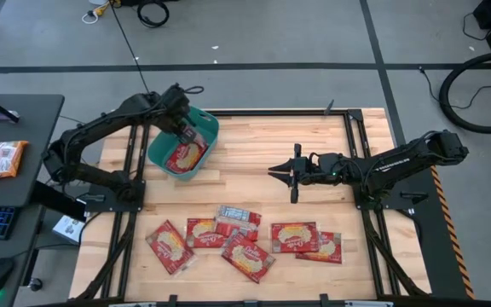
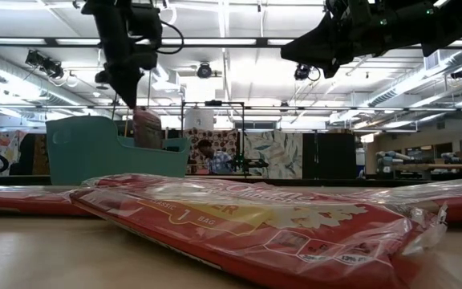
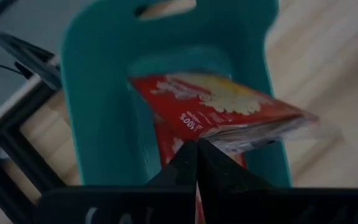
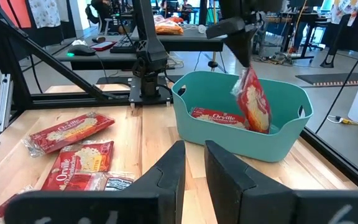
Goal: Sort popcorn bags into baskets
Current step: Put the red popcorn bag into the green bin
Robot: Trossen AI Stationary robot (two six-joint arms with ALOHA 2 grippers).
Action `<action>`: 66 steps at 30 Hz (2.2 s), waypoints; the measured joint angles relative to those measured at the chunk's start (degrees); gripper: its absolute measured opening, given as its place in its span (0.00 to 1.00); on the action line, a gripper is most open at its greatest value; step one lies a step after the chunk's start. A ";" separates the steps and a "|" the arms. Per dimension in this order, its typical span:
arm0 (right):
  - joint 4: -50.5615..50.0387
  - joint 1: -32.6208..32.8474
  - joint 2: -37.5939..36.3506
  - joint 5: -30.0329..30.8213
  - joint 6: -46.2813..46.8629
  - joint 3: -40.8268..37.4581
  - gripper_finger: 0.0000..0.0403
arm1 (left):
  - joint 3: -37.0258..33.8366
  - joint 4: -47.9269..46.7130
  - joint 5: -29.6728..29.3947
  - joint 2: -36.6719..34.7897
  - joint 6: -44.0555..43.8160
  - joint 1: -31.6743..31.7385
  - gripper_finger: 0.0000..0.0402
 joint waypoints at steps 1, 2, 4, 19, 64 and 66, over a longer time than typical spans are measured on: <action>0.00 0.00 0.00 0.00 0.00 0.00 0.16 | 0.00 -1.21 0.91 0.00 0.62 0.00 0.02; 0.00 0.00 0.00 0.00 0.00 0.00 0.16 | 0.00 -2.42 1.31 0.00 1.36 0.00 0.02; 0.00 0.00 0.00 0.00 0.00 0.00 0.16 | 0.00 -4.58 1.45 0.00 1.91 -0.07 0.02; 0.00 0.00 0.00 0.00 0.01 0.00 0.16 | 0.00 -8.71 -0.06 0.00 5.42 -0.09 0.07; 0.02 0.02 0.00 0.01 0.09 0.02 0.16 | 0.00 5.66 7.86 21.03 28.81 -41.01 0.23; 0.02 0.02 0.00 0.00 0.09 0.02 0.16 | 0.00 6.21 6.41 22.95 30.58 -42.62 0.23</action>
